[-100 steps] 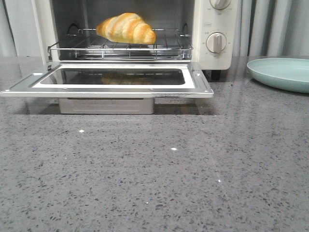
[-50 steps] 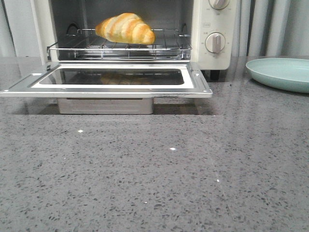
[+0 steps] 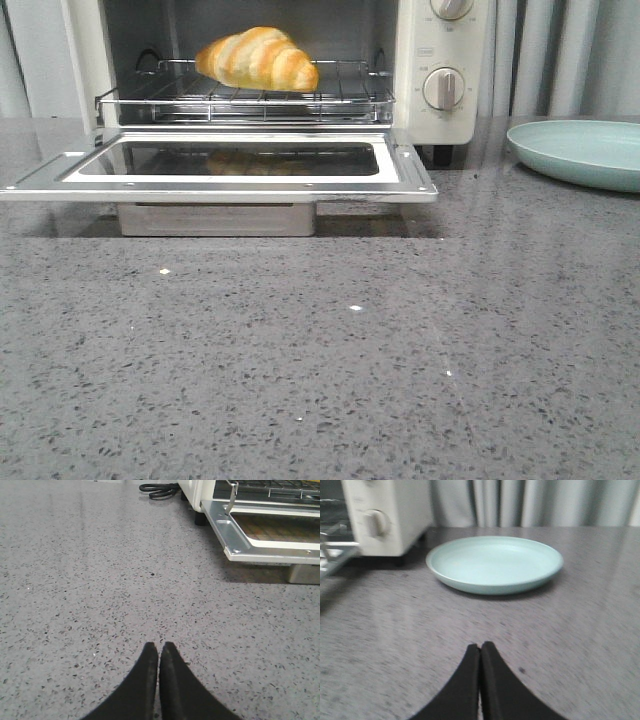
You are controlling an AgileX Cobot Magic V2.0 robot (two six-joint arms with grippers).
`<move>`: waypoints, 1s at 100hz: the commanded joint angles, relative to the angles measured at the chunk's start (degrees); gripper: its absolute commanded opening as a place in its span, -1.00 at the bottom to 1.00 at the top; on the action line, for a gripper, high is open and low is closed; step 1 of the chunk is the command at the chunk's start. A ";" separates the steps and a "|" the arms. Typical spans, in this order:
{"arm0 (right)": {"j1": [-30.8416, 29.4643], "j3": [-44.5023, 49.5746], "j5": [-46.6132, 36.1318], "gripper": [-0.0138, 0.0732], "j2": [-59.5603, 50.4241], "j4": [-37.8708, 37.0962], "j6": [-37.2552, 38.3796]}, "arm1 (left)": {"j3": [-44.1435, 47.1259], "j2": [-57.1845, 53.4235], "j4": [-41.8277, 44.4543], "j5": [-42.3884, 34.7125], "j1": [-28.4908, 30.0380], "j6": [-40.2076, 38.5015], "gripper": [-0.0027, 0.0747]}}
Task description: Put bread in oven
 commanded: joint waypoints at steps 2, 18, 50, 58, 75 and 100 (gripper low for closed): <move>-2.36 0.21 -1.04 -0.82 -2.34 1.71 -0.32 | 1.19 0.56 -0.83 -4.02 0.07 -0.65 -0.99; -4.72 2.33 3.21 -0.82 -6.59 5.91 -0.32 | 1.19 0.56 -0.83 -4.02 0.07 -0.65 -0.99; -5.20 2.33 11.37 -0.82 -6.48 5.91 -0.32 | 1.19 0.56 -0.83 -4.02 0.07 -0.65 -0.99; -5.20 2.33 11.37 -0.82 -6.48 5.91 -0.32 | 1.19 0.56 -0.83 -4.02 0.07 -0.65 -0.99; -5.20 2.33 11.37 -0.82 -6.48 5.91 -0.32 | 1.19 0.56 -0.83 -4.02 0.07 -0.65 -0.99; -5.20 2.33 11.15 -0.82 -6.48 5.91 -0.32 | 1.19 0.56 -0.83 -4.02 0.07 -0.65 -0.99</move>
